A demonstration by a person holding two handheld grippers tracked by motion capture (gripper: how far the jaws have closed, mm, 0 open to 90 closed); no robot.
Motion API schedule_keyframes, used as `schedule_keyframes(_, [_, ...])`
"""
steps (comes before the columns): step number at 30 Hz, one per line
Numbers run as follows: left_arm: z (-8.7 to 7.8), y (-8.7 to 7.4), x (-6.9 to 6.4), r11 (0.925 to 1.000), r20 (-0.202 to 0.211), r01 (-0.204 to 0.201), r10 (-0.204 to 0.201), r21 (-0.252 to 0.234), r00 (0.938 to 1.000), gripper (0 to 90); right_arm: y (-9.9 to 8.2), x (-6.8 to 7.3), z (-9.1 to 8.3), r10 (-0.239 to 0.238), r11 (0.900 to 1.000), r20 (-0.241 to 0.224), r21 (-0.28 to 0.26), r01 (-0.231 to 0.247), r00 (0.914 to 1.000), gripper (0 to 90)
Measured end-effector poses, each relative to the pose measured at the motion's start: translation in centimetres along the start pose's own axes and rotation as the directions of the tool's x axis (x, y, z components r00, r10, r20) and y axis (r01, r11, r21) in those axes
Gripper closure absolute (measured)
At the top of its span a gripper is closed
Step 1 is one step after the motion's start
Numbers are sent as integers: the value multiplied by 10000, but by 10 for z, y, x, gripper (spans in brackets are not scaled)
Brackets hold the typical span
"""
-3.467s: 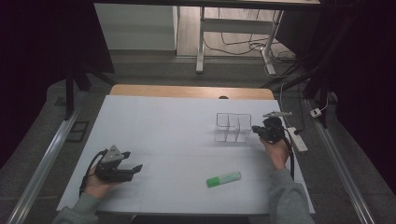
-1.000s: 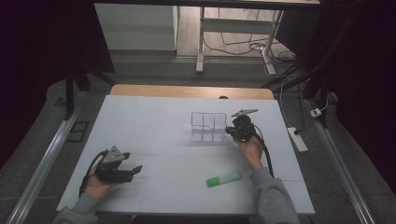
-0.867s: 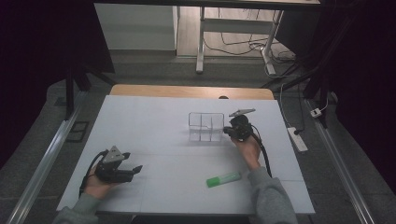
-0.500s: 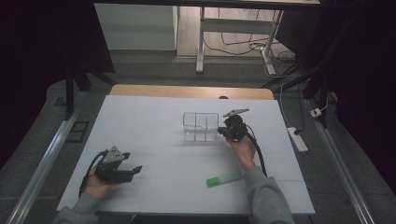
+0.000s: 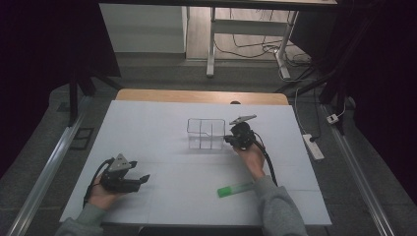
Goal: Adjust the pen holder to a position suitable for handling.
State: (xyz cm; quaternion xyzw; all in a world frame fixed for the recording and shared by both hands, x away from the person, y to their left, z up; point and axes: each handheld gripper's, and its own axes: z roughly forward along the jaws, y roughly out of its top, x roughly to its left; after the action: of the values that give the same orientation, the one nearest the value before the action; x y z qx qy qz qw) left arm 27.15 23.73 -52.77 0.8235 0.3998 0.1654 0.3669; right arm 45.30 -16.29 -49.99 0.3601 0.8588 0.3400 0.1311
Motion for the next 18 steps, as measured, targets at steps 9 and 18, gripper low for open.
schedule_keyframes(9, [0, 0, 0, 10000, 11, -5, 5, -6, 10000, 269, -1, -3, -7, -207, 9997, 34, -119, 207, 9998, 897])
schedule_keyframes(18, [0, -1, 1, 10000, 34, -6, 6, -1, 10000, 269, -7, -7, -26, -543, 9984, 188, -136, 545, 9983, 896])
